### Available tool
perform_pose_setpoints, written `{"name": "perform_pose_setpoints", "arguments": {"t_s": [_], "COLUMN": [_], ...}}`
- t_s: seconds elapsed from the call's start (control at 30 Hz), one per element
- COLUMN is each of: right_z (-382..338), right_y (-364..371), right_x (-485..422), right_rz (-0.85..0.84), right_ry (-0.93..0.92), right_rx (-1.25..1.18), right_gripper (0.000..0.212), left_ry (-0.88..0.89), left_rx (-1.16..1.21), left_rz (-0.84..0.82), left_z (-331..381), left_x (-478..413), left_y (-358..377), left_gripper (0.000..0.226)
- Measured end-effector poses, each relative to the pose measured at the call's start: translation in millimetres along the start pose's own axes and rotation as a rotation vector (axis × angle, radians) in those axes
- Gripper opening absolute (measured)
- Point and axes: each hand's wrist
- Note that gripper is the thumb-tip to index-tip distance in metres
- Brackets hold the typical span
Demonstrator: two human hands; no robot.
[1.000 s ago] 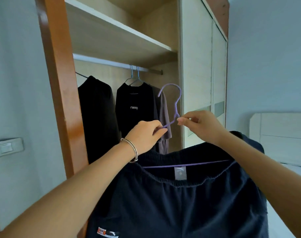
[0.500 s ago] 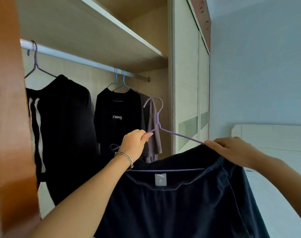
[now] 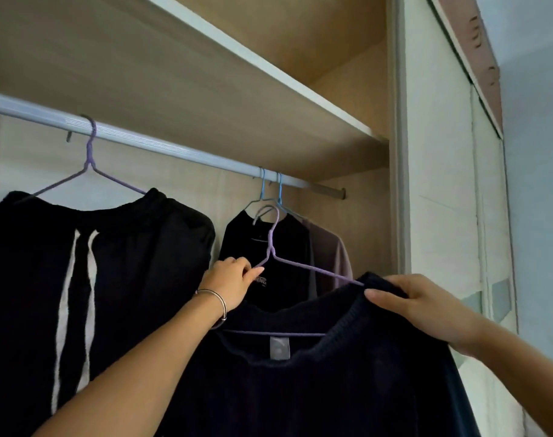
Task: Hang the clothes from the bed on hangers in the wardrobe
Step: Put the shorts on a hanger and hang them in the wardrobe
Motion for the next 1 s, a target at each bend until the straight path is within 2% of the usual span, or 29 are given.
{"name": "perform_pose_setpoints", "arguments": {"t_s": [0.07, 0.17, 0.2, 0.27, 0.4, 0.53, 0.63, 0.73, 0.8, 0.87, 0.9, 0.93, 1.0], "right_z": [-1, 9, 14, 22, 31, 26, 15, -3, -18, -34, -42, -51, -70], "right_y": [-6, -12, -13, -11, -6, 3, 14, 32, 48, 64, 70, 76, 84], "right_x": [-29, -57, -64, -74, -85, -98, -108, -118, -124, -132, -135, -139, -143], "right_rz": [-0.028, -0.094, -0.108, -0.119, -0.064, 0.010, 0.055, 0.103, 0.140, 0.174, 0.185, 0.198, 0.233], "right_ry": [-0.032, -0.044, -0.041, -0.035, -0.056, -0.061, -0.069, -0.122, -0.171, -0.206, -0.216, -0.221, -0.243], "right_rx": [0.027, 0.030, 0.029, 0.031, 0.138, 0.159, 0.148, 0.021, -0.061, -0.137, -0.183, -0.233, -0.312], "right_gripper": [0.026, 0.026, 0.026, 0.027, 0.064, 0.027, 0.025, 0.022, 0.021, 0.020, 0.022, 0.024, 0.028], "left_ry": [-0.020, 0.071, 0.124, 0.239, 0.311, 0.243, 0.301, 0.338, 0.302, 0.155, 0.087, 0.045, -0.056], "left_rx": [-0.429, -1.099, -1.252, -1.381, -1.289, -1.160, -1.087, -0.969, -0.926, -0.890, -0.870, -0.836, -0.612], "left_rz": [-0.153, -0.408, -0.450, -0.444, -0.324, -0.137, 0.040, 0.232, 0.304, 0.367, 0.405, 0.440, 0.450], "left_z": [-23, -53, -59, -59, -51, -48, -54, -59, -55, -49, -45, -41, -31], "left_x": [-13, -9, -8, -6, -3, 26, 48, 63, 72, 74, 71, 67, 57], "left_y": [-8, -18, -17, -17, -21, -30, -40, -50, -58, -74, -86, -99, -125], "left_gripper": [0.049, 0.053, 0.052, 0.045, 0.032, 0.029, 0.020, 0.017, 0.039, 0.074, 0.080, 0.078, 0.064]}}
Point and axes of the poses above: each hand's wrist, its own x-axis away from the middle knuckle, its own y-axis out of the palm, z = x × y, and after that the axes turned 4 degrees about y, right-handed
